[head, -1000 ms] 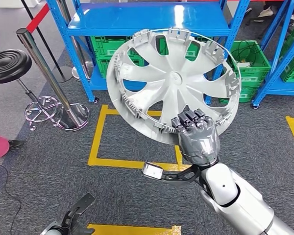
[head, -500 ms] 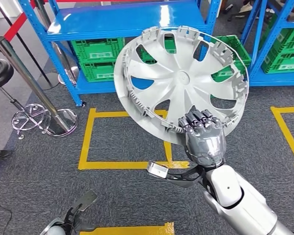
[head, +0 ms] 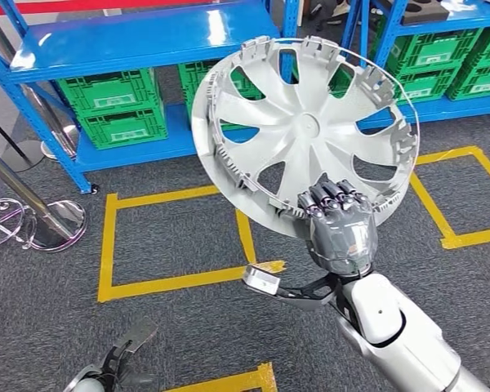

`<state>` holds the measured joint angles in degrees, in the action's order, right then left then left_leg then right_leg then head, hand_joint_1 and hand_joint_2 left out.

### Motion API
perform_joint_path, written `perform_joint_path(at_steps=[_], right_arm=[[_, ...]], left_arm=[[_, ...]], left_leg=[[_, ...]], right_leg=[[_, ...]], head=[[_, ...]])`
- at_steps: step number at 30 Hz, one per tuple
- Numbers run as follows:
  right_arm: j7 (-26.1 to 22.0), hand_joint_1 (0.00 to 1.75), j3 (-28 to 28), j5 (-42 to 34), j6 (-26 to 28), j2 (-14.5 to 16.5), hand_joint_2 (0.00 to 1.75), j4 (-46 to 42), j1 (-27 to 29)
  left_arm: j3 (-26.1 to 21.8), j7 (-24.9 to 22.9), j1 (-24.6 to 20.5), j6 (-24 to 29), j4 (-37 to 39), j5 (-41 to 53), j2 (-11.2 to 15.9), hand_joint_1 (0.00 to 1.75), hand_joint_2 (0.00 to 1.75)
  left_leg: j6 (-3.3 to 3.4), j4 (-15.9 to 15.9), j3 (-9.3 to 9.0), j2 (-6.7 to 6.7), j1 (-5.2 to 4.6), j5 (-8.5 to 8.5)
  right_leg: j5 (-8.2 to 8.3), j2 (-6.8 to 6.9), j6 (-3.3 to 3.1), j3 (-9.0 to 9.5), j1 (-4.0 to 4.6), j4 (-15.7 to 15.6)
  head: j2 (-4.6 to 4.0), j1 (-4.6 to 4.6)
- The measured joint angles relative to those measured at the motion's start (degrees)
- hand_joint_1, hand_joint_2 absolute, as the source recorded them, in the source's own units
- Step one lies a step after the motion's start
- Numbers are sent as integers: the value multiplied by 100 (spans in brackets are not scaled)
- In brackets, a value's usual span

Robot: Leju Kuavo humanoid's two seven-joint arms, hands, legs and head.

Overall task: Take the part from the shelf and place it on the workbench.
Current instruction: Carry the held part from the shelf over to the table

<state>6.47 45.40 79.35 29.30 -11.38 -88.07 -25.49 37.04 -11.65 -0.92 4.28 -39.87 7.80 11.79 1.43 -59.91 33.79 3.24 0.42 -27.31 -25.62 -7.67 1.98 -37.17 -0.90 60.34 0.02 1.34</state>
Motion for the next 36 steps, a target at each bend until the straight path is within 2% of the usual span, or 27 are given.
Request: perform_joint_path(at_steps=[2, 4, 6, 7, 8, 9, 10, 12, 13, 14, 16, 17, 18, 20, 21, 22, 23, 24, 25, 27, 28, 29, 31, 32, 34, 35, 36], right_arm=[[6, 175, -27, 2, -13, -10, 175, -13, 12], [12, 175, -42, 14, -22, -18, 175, -27, 20], [20, 175, -52, 30, -27, -38, 175, -48, 54], [32, 175, -59, 36, -33, -55, 175, -62, 86], [48, 175, -66, 39, -39, -76, 175, -78, 122], [65, 175, -73, 40, -46, -98, 175, -93, 153], [80, 175, -79, 40, -50, -117, 175, -108, 173], [95, 175, -105, 42, -55, -155, 175, -141, 185], [98, 175, -120, 50, -56, -167, 175, -159, 188], [105, 175, -137, 66, -60, -180, 175, -179, 197], [120, 175, -168, 113, -71, -213, 175, -229, 232], [131, 175, -188, 134, -76, -238, 175, -259, 252], [142, 175, -206, 154, -80, -261, 175, -287, 270], [183, 175, -237, 211, -81, -314, 175, -342, 333], [210, 175, -255, 253, -78, -346, 175, -369, 386], [245, 175, -282, 299, -73, -391, 175, -405, 457], [282, 175, -321, 345, -66, -444, 175, -449, 540], [322, 175, -370, 392, -57, -503, 175, -505, 636], [359, 175, -427, 438, -46, -564, 175, -574, 747], [413, 175, -569, 523, 3, -684, 175, -731, 994], [426, 175, -659, 555, 50, -739, 175, -825, 1129], [433, 175, -759, 577, 103, -794, 175, -924, 1269], [433, 175, -967, 595, 184, -893, 175, -1136, 1556], [427, 175, -1061, 599, 201, -932, 175, -1233, 1689], [400, 175, -1230, 608, 219, -981, 175, -1416, 1908], [383, 175, -1306, 611, 236, -992, 175, -1504, 2005], [366, 175, -1370, 614, 258, -999, 175, -1582, 2090]], left_arm=[[-25, 4, -15, 21, -23, 4, -13, 0, 175], [-46, 8, -12, 37, -30, 7, -20, 0, 175], [-68, 10, 9, 51, -31, 10, -26, 0, 175], [-86, 13, 18, 62, -31, 13, -33, 0, 175], [-108, 16, 22, 75, -32, 15, -44, 0, 175], [-129, 20, 22, 86, -37, 18, -57, 0, 175], [-147, 24, 18, 94, -44, 19, -74, 0, 175], [-172, 28, 12, 101, -57, 21, -93, 0, 175], [-186, 32, 9, 104, -60, 21, -98, 0, 175], [-203, 37, 7, 108, -61, 22, -102, 0, 175], [-248, 58, -1, 114, -74, 29, -123, 0, 175], [-271, 72, -7, 115, -82, 29, -138, 0, 175], [-298, 85, -12, 113, -90, 18, -151, 0, 175], [-369, 113, -11, 101, -94, -42, -173, 0, 175], [-415, 137, -7, 93, -93, -83, -187, 0, 175], [-463, 179, -4, 87, -93, -125, -209, 0, 175], [-514, 251, -4, 84, -92, -172, -237, 0, 175], [-571, 363, -4, 88, -92, -218, -267, 0, 175], [-634, 522, -5, 101, -92, -259, -297, 0, 175], [-771, 939, 0, 170, -99, -301, -359, 0, 175], [-840, 1176, 14, 236, -124, -292, -398, 0, 175], [-908, 1396, 37, 318, -175, -264, -443, 0, 175], [-1044, 1720, 93, 498, -345, -165, -551, 0, 175], [-1107, 1832, 119, 594, -447, -94, -606, 0, 175], [-1232, 2074, 181, 828, -666, 59, -702, 0, 175], [-1293, 2197, 221, 938, -768, 125, -734, 0, 175], [-1350, 2292, 260, 1020, -856, 172, -762, 0, 175]], left_leg=[[2, 111, -19, -143, 25, 74], [25, 148, -10, -257, 27, 108], [27, 146, 9, -388, 19, 113], [26, 144, 17, -463, 17, 115], [23, 144, 22, -540, 15, 118], [20, 143, 23, -610, 15, 120], [13, 142, 21, -673, 13, 121], [-26, 130, 21, -783, -14, 119], [-55, 124, 23, -834, -30, 123], [-84, 123, 24, -885, -44, 129], [-139, 120, 24, -954, -40, 125], [-169, 70, 42, -885, -26, 68], [-199, -82, 97, -760, -10, -55], [-244, -735, 347, -472, 16, -451], [-254, -1127, 500, -409, 19, -632], [-258, -1415, 611, -387, 20, -729], [-256, -1507, 639, -380, 22, -709], [-248, -1369, 565, -368, 27, -578], [-238, -1033, 405, -315, 38, -367], [-218, -301, 65, -13, 80, -59], [-207, -76, -31, 116, 92, -12], [-195, 10, -60, 193, 91, -31], [-146, 62, -58, 90, 76, -34], [-106, 85, -61, 20, 76, -18], [-23, 128, -68, -136, 77, 10], [0, 130, -66, -216, 59, 11], [13, 130, -62, -299, 41, 10]], right_leg=[[-151, 242, 46, -135, 26, 186], [-441, 560, 71, -347, 37, 635], [-691, 680, 108, -580, 26, 1204], [-742, 714, 128, -642, 20, 1393], [-706, 742, 144, -612, 15, 1408], [-582, 777, 151, -466, 12, 1200], [-412, 845, 146, -225, 13, 812], [-212, 1071, 72, 206, 52, 68], [-176, 1133, 23, 310, 70, -124], [-177, 1143, -25, 330, 87, -183], [-117, 1017, -99, 310, 70, -199], [-90, 961, -132, 301, 55, -215], [-63, 908, -165, 293, 37, -230], [-30, 789, -197, 275, 20, -241], [-23, 728, -202, 267, 20, -239], [-19, 663, -200, 264, 20, -235], [-17, 597, -196, 263, 20, -230], [-15, 529, -191, 265, 18, -222], [-15, 460, -182, 267, 14, -212], [-13, 332, -139, 241, 7, -184], [-1, 271, -100, 206, 0, -173], [18, 210, -55, 165, -13, -170], [56, 102, 36, 100, -44, -184], [32, 152, 67, 61, -45, -158], [-191, 424, 108, -127, -29, 192], [-379, 587, 120, -291, -20, 549], [-566, 675, 130, -466, -22, 961]], head=[[0, -27], [0, -53], [0, -53], [0, -52], [0, -54], [0, -54], [0, -54], [0, -51], [0, -50], [0, -48], [0, -47], [0, -45], [0, -42], [0, -23], [0, -16], [0, -12], [0, -12], [0, -12], [0, -12], [0, -18], [0, -16], [0, -17], [0, -14], [0, -18], [0, -55], [0, -73], [0, -90]])
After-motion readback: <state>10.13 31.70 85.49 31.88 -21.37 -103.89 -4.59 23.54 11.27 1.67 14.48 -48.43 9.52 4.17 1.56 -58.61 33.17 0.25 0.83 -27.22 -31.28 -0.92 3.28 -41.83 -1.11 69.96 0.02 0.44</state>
